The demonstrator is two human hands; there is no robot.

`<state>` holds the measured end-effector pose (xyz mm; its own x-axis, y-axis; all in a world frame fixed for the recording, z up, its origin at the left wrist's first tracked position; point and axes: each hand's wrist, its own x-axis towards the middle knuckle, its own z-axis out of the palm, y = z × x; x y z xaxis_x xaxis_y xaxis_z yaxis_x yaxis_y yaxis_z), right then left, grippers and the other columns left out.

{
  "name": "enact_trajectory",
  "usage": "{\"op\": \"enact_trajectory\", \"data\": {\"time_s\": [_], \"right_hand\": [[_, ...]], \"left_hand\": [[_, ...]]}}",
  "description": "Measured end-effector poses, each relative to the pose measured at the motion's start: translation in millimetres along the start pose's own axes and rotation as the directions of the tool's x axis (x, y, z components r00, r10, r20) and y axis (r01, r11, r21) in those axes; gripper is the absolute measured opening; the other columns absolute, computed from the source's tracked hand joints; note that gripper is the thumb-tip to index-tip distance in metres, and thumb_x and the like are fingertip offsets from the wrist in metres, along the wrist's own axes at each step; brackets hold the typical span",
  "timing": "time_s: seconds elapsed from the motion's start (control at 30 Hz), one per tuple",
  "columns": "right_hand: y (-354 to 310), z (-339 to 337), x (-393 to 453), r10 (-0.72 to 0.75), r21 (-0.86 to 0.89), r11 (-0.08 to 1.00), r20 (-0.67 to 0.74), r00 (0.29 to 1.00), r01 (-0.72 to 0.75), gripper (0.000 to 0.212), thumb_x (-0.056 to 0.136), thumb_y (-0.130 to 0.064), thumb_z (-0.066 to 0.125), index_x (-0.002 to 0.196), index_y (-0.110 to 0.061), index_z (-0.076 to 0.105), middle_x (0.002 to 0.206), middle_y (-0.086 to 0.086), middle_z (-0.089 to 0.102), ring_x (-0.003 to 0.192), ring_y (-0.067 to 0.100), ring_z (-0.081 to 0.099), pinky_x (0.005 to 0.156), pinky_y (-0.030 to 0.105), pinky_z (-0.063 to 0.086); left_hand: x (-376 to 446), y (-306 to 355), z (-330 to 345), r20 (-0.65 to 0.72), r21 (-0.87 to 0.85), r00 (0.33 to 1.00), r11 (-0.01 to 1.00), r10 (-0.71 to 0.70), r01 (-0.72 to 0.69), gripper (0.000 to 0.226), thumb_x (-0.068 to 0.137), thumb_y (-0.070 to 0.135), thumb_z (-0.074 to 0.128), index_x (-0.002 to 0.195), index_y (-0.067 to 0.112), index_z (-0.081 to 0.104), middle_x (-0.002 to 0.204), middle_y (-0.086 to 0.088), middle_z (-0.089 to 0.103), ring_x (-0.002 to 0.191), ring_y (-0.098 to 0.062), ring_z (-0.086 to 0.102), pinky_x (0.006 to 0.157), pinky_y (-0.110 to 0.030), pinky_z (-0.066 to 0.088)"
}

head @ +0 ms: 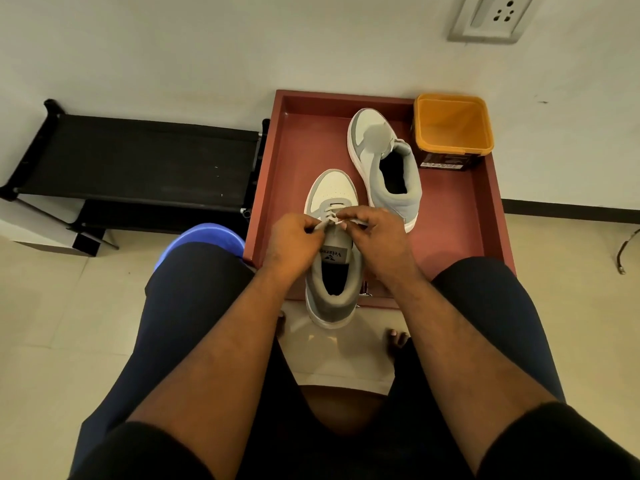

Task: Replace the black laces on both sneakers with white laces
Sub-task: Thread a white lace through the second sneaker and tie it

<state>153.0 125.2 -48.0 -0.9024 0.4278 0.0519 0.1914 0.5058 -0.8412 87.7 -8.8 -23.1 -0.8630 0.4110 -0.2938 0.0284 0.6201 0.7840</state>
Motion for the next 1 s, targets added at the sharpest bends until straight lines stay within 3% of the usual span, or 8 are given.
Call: {"op": "enact_trajectory", "data": {"time_s": [0.07, 0.17, 0.3, 0.47, 0.67, 0.73, 0.83, 1.0], "right_hand": [[3.1, 2.7, 1.4, 0.031, -0.012, 0.999, 0.000, 1.000, -0.031, 0.022, 0.085, -0.016, 0.070, 0.106, -0.022, 0.074, 0.103, -0.004, 0.072, 0.101, 0.013, 0.064, 0.093, 0.035, 0.051], [4.3, 7.1, 1.3, 0.038, -0.083, 0.996, -0.009, 0.999, -0.038, 0.022, 0.085, -0.017, 0.068, 0.106, -0.024, 0.073, 0.102, -0.003, 0.072, 0.100, 0.012, 0.060, 0.091, 0.033, 0.050], [0.4, 15.0, -2.0, 0.047, -0.130, 0.990, -0.040, 0.998, -0.052, 0.020, 0.084, -0.016, 0.065, 0.102, -0.022, 0.073, 0.096, -0.004, 0.071, 0.097, 0.013, 0.052, 0.085, 0.031, 0.047], [3.1, 20.0, -3.9, 0.083, -0.132, 0.987, -0.094, 0.992, -0.095, 0.015, 0.083, -0.019, 0.068, 0.095, -0.026, 0.074, 0.089, -0.006, 0.071, 0.095, 0.016, 0.051, 0.085, 0.039, 0.047], [4.1, 27.5, -8.3, 0.120, -0.248, 0.958, -0.109, 0.987, -0.144, 0.016, 0.088, -0.028, 0.063, 0.101, -0.031, 0.072, 0.097, -0.006, 0.070, 0.102, 0.015, 0.048, 0.087, 0.029, 0.028], [2.7, 27.2, -8.6, 0.113, -0.228, 0.964, -0.121, 0.986, -0.139, 0.015, 0.088, -0.027, 0.063, 0.101, -0.029, 0.071, 0.097, -0.007, 0.070, 0.101, 0.015, 0.049, 0.089, 0.032, 0.029], [0.0, 23.3, -8.9, 0.091, -0.266, 0.957, -0.111, 0.990, -0.118, 0.017, 0.087, -0.025, 0.065, 0.104, -0.026, 0.066, 0.097, -0.005, 0.066, 0.102, 0.017, 0.051, 0.087, 0.031, 0.025], [-3.2, 13.9, -8.3, 0.001, -0.347, 0.938, -0.031, 1.000, -0.012, 0.024, 0.089, -0.025, 0.064, 0.113, -0.027, 0.062, 0.095, -0.005, 0.062, 0.103, 0.019, 0.051, 0.085, 0.030, 0.020]], "left_hand": [[1.8, -0.6, -4.3, 0.041, -0.189, 0.991, 0.973, -0.129, 0.135, 0.012, 0.088, 0.007, 0.064, 0.084, 0.012, 0.074, 0.084, -0.015, 0.072, 0.076, -0.025, 0.067, 0.075, -0.046, 0.058], [0.6, 1.0, -6.9, 0.157, -0.342, 0.958, 0.897, -0.240, 0.281, 0.014, 0.087, -0.002, 0.063, 0.093, 0.005, 0.072, 0.090, -0.016, 0.072, 0.083, -0.027, 0.069, 0.076, -0.040, 0.060], [0.4, 1.5, -6.9, 0.211, -0.406, 0.946, 0.858, -0.247, 0.314, 0.014, 0.085, -0.004, 0.064, 0.092, 0.006, 0.072, 0.084, -0.011, 0.072, 0.077, -0.019, 0.068, 0.068, -0.026, 0.059], [5.3, -2.9, -6.8, 0.229, -0.459, 0.932, 0.814, -0.280, 0.357, 0.009, 0.084, 0.002, 0.066, 0.086, 0.005, 0.074, 0.088, -0.014, 0.074, 0.088, -0.028, 0.071, 0.083, -0.040, 0.058], [6.3, -1.4, -2.7, 0.202, -0.471, 0.934, 0.807, -0.295, 0.357, 0.020, 0.093, 0.008, 0.055, 0.099, 0.001, 0.072, 0.096, -0.016, 0.073, 0.083, -0.027, 0.069, 0.082, -0.039, 0.058], [6.4, -1.7, 0.0, 0.177, -0.453, 0.941, 0.825, -0.288, 0.338, 0.019, 0.095, 0.010, 0.055, 0.100, 0.002, 0.072, 0.095, -0.013, 0.073, 0.074, -0.019, 0.069, 0.070, -0.031, 0.061], [6.5, -3.5, 4.6, 0.119, -0.437, 0.963, 0.857, -0.244, 0.271, 0.015, 0.094, 0.010, 0.060, 0.099, 0.002, 0.072, 0.086, -0.008, 0.071, 0.064, -0.011, 0.065, 0.052, -0.017, 0.054], [12.6, -11.0, 15.4, 0.005, -0.292, 0.994, 0.950, -0.113, 0.110, 0.011, 0.093, 0.013, 0.062, 0.091, 0.009, 0.071, 0.080, -0.003, 0.069, 0.067, -0.011, 0.063, 0.053, -0.016, 0.050]]}}
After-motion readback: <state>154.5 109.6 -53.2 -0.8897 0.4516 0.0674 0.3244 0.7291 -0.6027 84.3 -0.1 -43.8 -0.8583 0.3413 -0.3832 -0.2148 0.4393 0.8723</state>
